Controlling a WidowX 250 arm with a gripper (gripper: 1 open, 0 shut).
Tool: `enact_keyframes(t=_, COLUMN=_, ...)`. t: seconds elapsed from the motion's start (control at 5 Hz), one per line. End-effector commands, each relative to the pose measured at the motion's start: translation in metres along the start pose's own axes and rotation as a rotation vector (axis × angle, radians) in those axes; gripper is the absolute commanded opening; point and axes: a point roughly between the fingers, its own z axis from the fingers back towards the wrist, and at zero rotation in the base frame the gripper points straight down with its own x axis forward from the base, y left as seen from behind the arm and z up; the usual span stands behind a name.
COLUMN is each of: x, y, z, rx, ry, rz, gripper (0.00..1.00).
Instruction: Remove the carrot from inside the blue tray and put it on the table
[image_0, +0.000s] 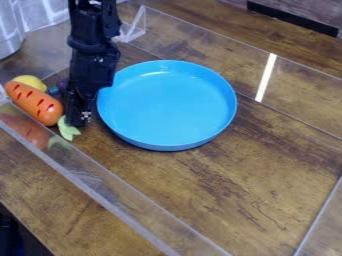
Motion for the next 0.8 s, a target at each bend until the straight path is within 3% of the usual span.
enact_keyframes(t=0.0, x=-0.0171, y=0.006, z=0.0089, rx=0.006, ry=-0.028, rz=0.046, gripper=0.0)
enact_keyframes(t=0.6, x=-0.0229, y=0.0038, z=0.0102, rx=0.004, ry=-0.041, rz=0.033, gripper=0.0)
